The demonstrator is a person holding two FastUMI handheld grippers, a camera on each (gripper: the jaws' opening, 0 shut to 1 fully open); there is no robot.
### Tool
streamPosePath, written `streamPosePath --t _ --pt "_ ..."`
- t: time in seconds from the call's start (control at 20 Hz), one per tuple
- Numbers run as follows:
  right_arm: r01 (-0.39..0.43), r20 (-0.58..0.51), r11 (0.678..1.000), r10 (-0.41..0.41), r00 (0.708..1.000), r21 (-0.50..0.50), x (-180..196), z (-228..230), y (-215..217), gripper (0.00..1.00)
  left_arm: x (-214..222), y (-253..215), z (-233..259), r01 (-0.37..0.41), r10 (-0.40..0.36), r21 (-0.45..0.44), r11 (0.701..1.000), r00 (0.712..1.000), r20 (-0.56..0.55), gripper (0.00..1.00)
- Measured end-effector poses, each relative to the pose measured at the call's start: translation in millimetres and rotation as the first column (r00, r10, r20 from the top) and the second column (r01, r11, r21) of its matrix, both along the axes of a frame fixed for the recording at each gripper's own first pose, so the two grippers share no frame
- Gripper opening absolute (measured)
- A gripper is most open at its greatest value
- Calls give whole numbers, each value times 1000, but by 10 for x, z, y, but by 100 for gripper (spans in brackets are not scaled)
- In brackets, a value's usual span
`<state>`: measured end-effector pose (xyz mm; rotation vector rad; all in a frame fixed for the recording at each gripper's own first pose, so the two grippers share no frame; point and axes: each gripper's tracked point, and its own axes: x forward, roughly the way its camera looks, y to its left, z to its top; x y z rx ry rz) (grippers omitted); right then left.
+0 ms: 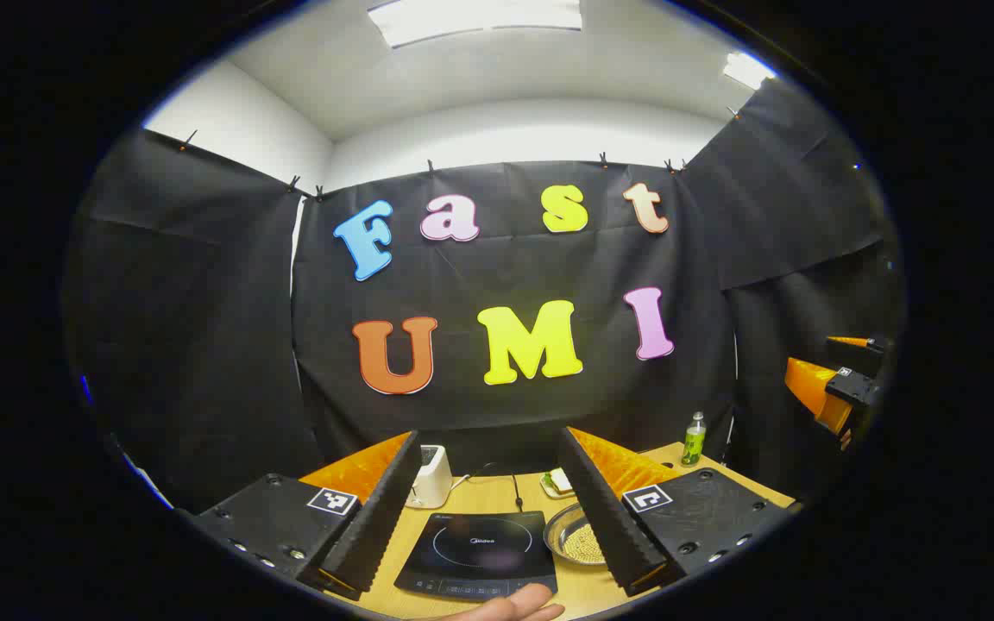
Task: First push the handle of the pot to place it horizontally, then grasp the pot with both hands and set it on the induction cooktop.
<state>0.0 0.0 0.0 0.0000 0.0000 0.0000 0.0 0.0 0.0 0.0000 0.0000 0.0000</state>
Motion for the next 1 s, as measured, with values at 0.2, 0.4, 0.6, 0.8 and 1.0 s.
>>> streamPosePath --t 0.2,0.4,0.6,0.8,1.0 --pt "-22 2 1000 22 1000 -4 -41 32 96 96 -86 91 -25 -21 21 -9 1000 1000 6 96" --pt "-49 18 999 49 999 -15 -40 63 127 96 -148 220 -11 -42 42 3 999 999 19 96" --pt "-52 8 999 52 999 -17 -24 -1 107 100 -169 184 -56 -36 36 -2 999 999 21 96" --pt "-81 -40 997 82 996 4 60 -186 184 96 -192 247 -66 -47 46 26 999 999 17 96" --pt "-143 -142 990 144 979 21 212 -532 391 95 -222 249 -64 -42 42 22 999 999 22 96"
